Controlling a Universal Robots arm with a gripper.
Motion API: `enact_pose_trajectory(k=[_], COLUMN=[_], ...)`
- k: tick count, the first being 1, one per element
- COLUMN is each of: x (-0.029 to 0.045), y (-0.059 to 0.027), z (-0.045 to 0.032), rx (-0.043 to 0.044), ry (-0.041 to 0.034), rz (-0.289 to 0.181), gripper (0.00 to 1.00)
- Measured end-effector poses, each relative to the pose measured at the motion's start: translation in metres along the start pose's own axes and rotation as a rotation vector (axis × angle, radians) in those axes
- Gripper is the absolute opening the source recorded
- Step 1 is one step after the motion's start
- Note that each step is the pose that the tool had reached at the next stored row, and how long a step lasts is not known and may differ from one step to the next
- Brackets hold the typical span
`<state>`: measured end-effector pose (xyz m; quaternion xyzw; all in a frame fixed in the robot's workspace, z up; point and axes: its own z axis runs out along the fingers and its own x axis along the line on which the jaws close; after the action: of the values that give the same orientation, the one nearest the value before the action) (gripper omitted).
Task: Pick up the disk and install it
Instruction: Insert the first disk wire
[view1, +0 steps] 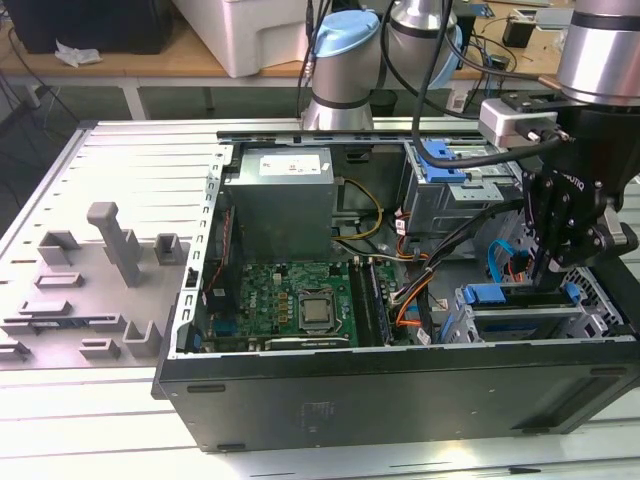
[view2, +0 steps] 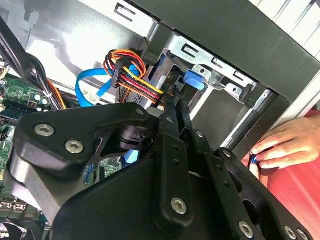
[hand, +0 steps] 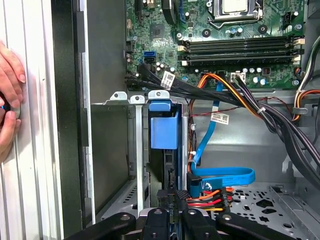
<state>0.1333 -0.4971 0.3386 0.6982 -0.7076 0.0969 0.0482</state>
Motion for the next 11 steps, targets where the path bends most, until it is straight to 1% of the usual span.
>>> enact_pose_trajectory(k=[3, 10, 11], x=[0.0003, -0.0001, -0.0002], y=[0.0, 0.0002, 0.0002], z=[0.0002, 0.0023, 0.0024], rx=[0.0, 0.0012, 0.0012], ry=[-0.0015, -0.0018, -0.0032], rz=[0.0, 0.0, 0.0], gripper=[0.17, 0.17, 0.17])
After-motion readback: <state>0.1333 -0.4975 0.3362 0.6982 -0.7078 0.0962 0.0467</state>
